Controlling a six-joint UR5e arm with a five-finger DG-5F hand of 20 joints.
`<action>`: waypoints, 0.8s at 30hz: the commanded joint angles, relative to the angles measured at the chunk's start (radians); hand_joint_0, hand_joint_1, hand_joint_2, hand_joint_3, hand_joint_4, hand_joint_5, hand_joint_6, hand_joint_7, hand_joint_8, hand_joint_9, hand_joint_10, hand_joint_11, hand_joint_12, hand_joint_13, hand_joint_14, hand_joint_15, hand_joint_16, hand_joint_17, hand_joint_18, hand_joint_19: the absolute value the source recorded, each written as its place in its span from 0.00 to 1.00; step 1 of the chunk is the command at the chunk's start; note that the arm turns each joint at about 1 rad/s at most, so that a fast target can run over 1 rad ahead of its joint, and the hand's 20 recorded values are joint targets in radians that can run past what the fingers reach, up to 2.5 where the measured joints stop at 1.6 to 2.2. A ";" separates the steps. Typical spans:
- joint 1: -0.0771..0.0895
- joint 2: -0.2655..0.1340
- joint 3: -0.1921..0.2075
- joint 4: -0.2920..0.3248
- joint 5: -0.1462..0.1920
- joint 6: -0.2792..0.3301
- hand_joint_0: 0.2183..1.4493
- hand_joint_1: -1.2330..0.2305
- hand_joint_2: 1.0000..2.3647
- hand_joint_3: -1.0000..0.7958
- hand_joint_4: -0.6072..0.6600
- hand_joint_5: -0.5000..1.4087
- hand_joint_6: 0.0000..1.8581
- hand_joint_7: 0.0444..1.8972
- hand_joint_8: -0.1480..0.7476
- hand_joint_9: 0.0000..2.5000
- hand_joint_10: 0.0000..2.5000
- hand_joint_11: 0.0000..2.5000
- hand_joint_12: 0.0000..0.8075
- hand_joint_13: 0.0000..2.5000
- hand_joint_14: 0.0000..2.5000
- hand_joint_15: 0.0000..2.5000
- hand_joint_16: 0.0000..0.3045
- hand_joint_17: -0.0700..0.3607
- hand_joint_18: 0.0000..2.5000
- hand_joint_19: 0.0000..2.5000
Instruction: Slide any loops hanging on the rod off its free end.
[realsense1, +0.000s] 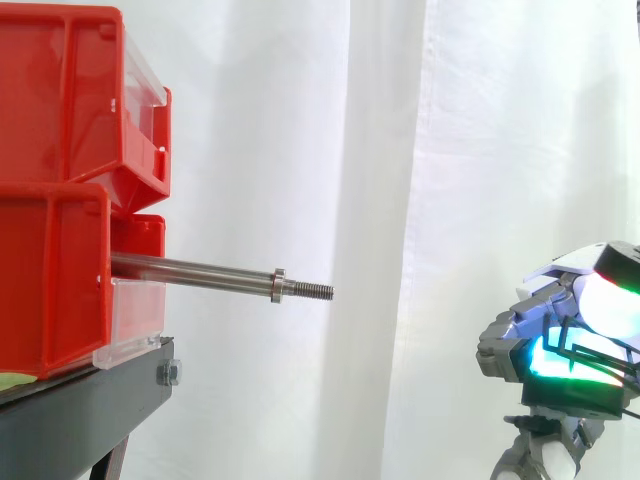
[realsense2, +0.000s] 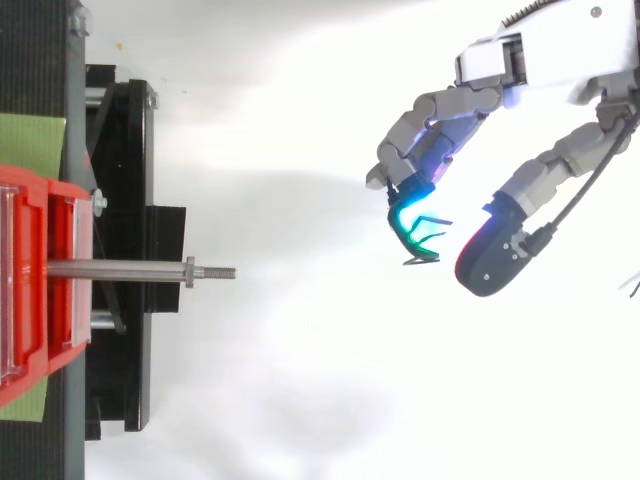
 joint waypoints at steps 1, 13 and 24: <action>0.001 0.000 -0.001 -0.001 0.000 0.000 0.34 0.26 0.00 0.28 0.59 0.16 0.43 0.68 0.44 0.26 0.00 0.06 0.34 0.20 0.00 0.00 0.13 0.38 0.17 0.00; -0.001 0.000 -0.001 -0.001 0.000 0.004 0.30 0.27 0.00 0.28 0.61 0.17 0.43 0.68 0.44 0.26 0.00 0.06 0.34 0.21 0.00 0.00 0.13 0.38 0.18 0.00; 0.001 0.000 -0.001 -0.001 -0.003 0.005 0.16 0.26 0.00 0.28 0.66 0.16 0.43 0.64 0.49 0.27 0.00 0.07 0.41 0.22 0.00 0.00 0.17 0.43 0.21 0.00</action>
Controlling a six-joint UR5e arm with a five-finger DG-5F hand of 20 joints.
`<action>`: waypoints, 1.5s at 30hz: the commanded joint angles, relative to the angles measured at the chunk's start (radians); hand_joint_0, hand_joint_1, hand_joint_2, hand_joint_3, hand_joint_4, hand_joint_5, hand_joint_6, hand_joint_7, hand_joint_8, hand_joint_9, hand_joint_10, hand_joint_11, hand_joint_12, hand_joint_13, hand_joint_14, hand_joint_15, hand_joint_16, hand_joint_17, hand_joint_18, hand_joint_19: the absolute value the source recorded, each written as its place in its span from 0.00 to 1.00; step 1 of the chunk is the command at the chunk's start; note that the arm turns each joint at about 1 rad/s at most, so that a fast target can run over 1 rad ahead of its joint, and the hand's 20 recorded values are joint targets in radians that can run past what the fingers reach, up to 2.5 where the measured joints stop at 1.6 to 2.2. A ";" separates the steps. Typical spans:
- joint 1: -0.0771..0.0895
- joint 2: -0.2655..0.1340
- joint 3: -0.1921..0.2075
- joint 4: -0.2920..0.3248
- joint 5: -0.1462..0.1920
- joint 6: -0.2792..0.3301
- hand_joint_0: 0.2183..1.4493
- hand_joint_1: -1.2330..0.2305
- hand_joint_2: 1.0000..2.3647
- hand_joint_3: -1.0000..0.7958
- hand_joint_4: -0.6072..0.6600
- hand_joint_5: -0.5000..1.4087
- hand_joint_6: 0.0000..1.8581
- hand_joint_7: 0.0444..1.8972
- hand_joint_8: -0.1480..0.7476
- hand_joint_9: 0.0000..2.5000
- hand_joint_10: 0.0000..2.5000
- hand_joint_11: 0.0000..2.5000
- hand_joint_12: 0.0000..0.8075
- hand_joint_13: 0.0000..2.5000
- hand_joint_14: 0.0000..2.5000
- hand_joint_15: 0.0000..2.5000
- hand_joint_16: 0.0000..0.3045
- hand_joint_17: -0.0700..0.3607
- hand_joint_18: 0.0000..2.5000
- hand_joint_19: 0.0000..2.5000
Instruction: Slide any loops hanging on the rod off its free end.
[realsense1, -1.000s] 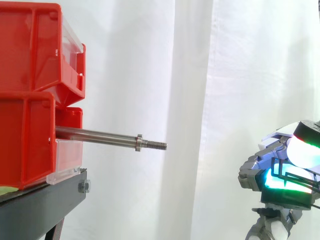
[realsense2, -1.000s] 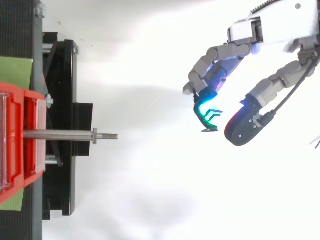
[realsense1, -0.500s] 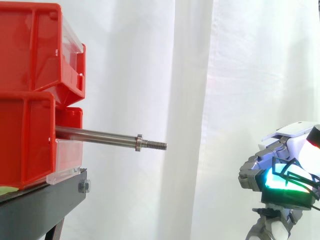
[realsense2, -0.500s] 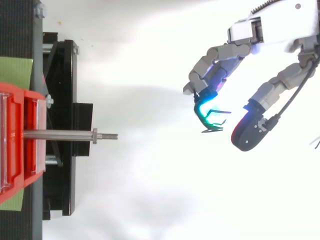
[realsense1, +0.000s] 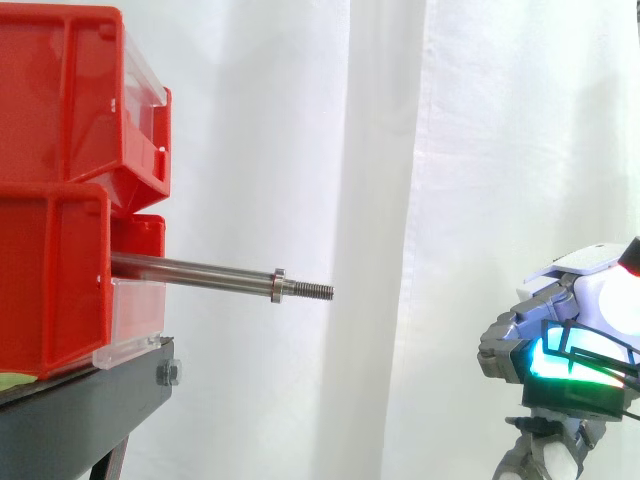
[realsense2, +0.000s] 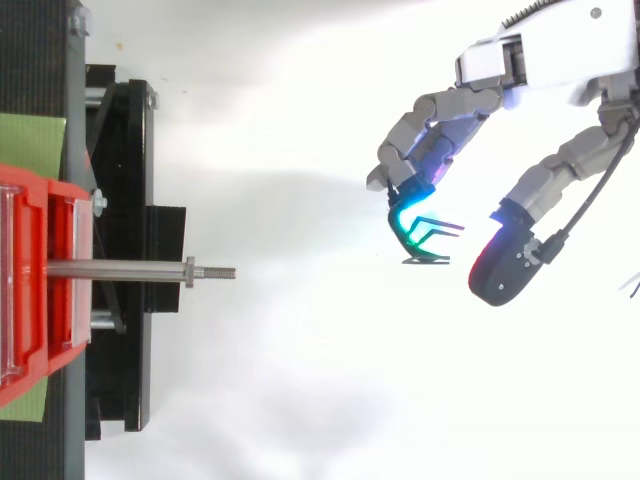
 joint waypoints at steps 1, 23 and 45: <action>-0.001 0.000 0.000 0.000 -0.002 0.000 0.16 0.26 0.00 0.28 0.65 0.16 0.43 0.63 0.49 0.27 0.00 0.07 0.41 0.22 0.00 0.00 0.17 0.43 0.21 0.00; 0.001 0.000 0.001 0.002 -0.002 0.000 0.30 0.35 0.01 0.34 0.60 0.17 0.42 0.70 0.46 0.27 0.00 0.07 0.35 0.21 0.00 0.00 0.14 0.38 0.18 0.01; 0.001 0.000 0.001 0.002 0.001 0.000 0.33 0.27 0.00 0.31 0.60 0.16 0.42 0.68 0.44 0.25 0.00 0.06 0.34 0.21 0.00 0.00 0.14 0.38 0.18 0.01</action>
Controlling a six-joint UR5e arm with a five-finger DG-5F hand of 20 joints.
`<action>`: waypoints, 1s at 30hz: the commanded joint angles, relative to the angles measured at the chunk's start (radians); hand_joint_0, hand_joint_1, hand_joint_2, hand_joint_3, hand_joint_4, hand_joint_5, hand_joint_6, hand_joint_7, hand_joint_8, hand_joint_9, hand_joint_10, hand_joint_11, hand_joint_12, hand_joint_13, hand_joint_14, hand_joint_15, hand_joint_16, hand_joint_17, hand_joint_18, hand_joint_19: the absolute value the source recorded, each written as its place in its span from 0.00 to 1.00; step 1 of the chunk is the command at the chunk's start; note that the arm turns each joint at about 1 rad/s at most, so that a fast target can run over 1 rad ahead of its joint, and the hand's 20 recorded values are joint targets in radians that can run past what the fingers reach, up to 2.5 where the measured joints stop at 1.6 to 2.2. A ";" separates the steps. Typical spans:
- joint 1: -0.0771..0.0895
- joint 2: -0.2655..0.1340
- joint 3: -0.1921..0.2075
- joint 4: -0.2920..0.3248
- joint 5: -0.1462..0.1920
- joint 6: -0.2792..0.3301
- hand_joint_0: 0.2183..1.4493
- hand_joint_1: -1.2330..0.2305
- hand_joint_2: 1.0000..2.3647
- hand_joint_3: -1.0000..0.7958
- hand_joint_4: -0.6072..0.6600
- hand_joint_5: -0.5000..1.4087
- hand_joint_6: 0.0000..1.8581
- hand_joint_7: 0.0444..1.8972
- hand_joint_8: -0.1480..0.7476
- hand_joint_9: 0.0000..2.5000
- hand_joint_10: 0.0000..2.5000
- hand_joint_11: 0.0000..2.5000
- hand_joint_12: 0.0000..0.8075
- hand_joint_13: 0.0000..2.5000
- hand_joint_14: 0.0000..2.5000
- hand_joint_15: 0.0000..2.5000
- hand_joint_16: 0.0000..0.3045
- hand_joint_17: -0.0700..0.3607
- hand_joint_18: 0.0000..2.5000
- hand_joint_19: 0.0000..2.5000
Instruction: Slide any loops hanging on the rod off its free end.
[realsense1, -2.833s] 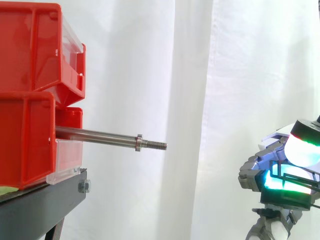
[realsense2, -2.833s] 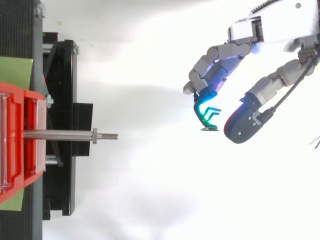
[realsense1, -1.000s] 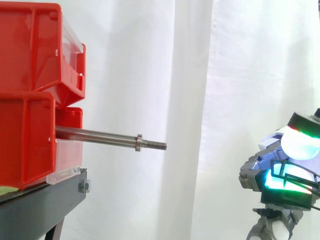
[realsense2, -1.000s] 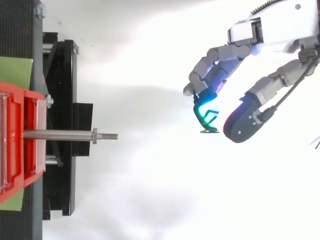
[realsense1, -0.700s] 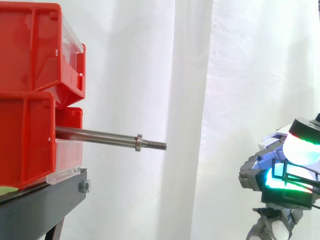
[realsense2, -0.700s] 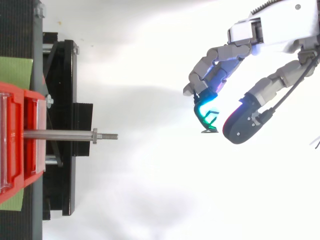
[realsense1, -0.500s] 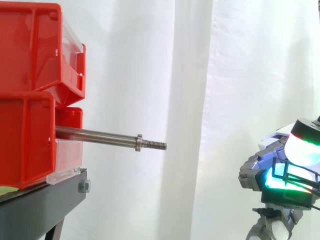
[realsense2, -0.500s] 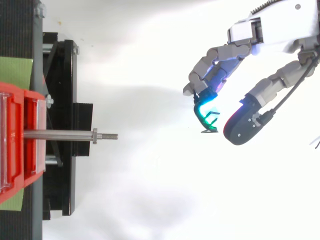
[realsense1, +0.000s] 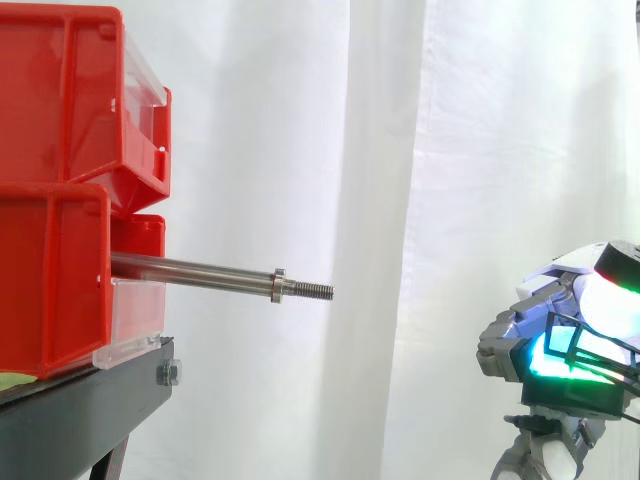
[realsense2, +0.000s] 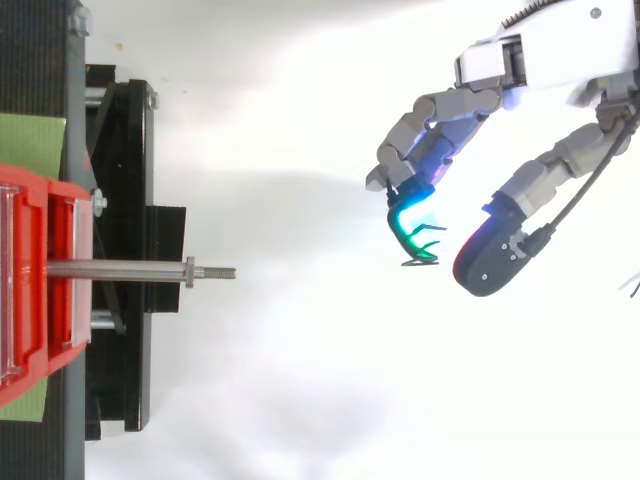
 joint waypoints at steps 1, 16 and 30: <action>0.000 0.000 0.000 0.000 0.001 0.000 0.33 0.27 0.00 0.30 0.60 0.16 0.42 0.68 0.43 0.25 0.00 0.07 0.34 0.21 0.00 0.00 0.14 0.38 0.18 0.01; 0.000 0.000 0.000 -0.002 -0.001 0.006 0.31 0.30 0.00 0.28 0.61 0.17 0.42 0.67 0.44 0.26 0.00 0.06 0.34 0.21 0.00 0.00 0.14 0.38 0.18 0.01; 0.003 0.000 0.003 -0.002 0.002 0.006 0.30 0.37 0.01 0.36 0.58 0.17 0.43 0.71 0.46 0.27 0.00 0.07 0.35 0.21 0.00 0.00 0.14 0.38 0.18 0.01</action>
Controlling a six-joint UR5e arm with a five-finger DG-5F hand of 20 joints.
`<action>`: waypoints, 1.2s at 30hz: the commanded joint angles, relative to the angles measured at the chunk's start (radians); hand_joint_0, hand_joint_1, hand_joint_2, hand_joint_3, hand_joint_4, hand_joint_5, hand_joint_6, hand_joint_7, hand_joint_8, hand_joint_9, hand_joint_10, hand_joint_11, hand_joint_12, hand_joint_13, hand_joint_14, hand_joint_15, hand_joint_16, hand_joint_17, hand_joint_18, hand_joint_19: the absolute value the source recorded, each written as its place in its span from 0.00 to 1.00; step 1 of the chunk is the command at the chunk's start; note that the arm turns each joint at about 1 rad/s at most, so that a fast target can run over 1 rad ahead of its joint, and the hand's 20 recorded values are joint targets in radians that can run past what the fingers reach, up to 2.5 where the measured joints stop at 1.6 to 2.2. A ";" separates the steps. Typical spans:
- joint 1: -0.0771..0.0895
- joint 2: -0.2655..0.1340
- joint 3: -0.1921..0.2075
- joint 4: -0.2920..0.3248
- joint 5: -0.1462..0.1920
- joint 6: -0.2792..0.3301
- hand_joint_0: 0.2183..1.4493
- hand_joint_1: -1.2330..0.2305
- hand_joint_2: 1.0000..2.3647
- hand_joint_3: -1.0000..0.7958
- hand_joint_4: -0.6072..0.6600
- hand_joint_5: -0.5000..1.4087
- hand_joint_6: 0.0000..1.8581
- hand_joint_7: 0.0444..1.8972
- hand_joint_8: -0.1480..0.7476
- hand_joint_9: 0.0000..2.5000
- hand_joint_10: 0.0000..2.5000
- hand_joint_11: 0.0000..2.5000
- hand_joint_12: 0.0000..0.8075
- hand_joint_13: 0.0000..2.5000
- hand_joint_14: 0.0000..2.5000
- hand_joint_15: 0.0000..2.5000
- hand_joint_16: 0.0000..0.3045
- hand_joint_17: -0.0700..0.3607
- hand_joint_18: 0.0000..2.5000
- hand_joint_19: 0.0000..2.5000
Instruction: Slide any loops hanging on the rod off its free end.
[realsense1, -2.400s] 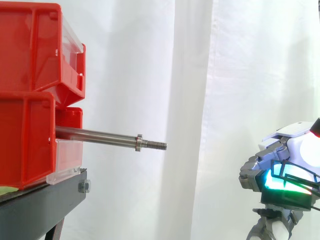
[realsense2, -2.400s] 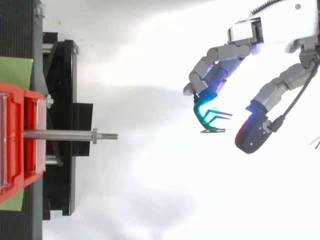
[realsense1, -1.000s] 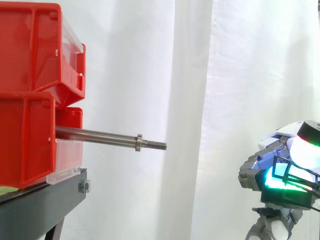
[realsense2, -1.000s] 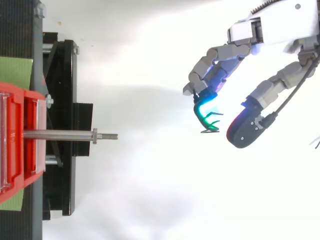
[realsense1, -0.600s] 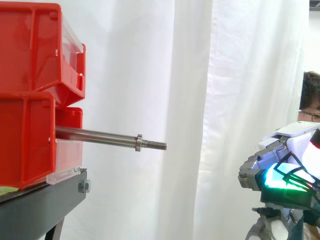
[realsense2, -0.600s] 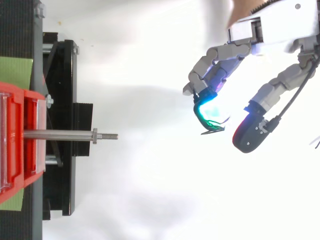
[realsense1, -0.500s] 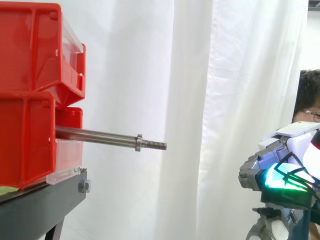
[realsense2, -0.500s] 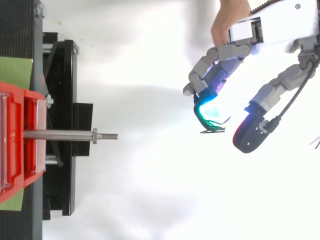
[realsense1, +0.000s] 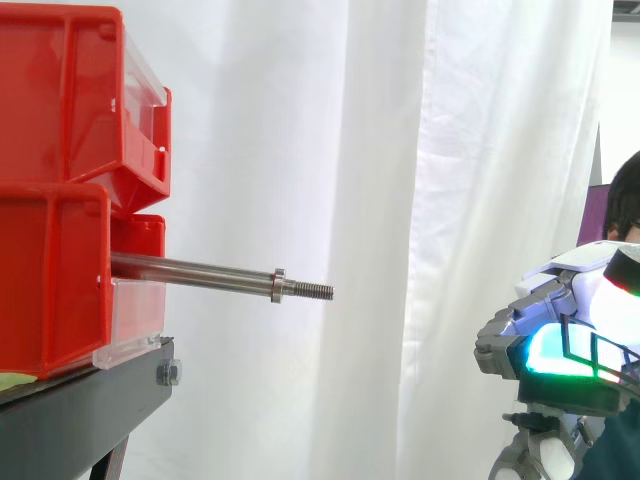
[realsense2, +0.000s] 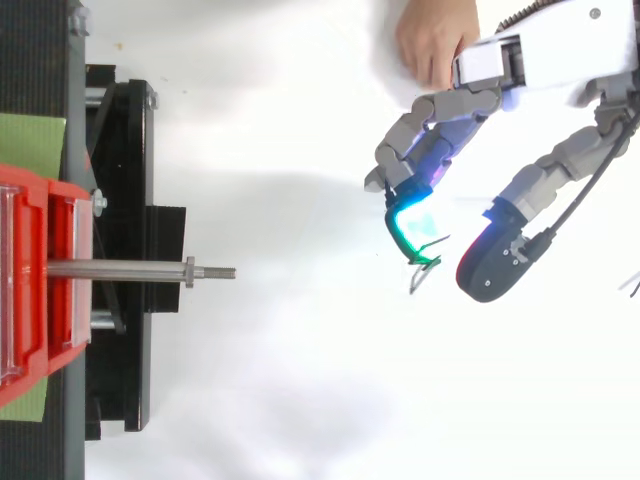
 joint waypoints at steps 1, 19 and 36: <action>0.002 0.000 0.000 0.000 0.000 0.000 0.30 0.36 0.01 0.36 0.58 0.17 0.43 0.70 0.46 0.27 0.00 0.07 0.35 0.21 0.00 0.00 0.14 0.38 0.18 0.01; 0.004 0.000 0.000 0.000 0.002 0.000 0.29 0.36 0.01 0.33 0.61 0.17 0.43 0.69 0.46 0.27 0.00 0.07 0.35 0.21 0.00 0.00 0.14 0.38 0.18 0.02; 0.002 0.000 0.002 -0.014 -0.003 0.006 0.32 0.27 0.01 0.37 0.60 0.16 0.44 0.68 0.45 0.26 0.00 0.07 0.35 0.20 0.00 0.00 0.14 0.38 0.18 0.01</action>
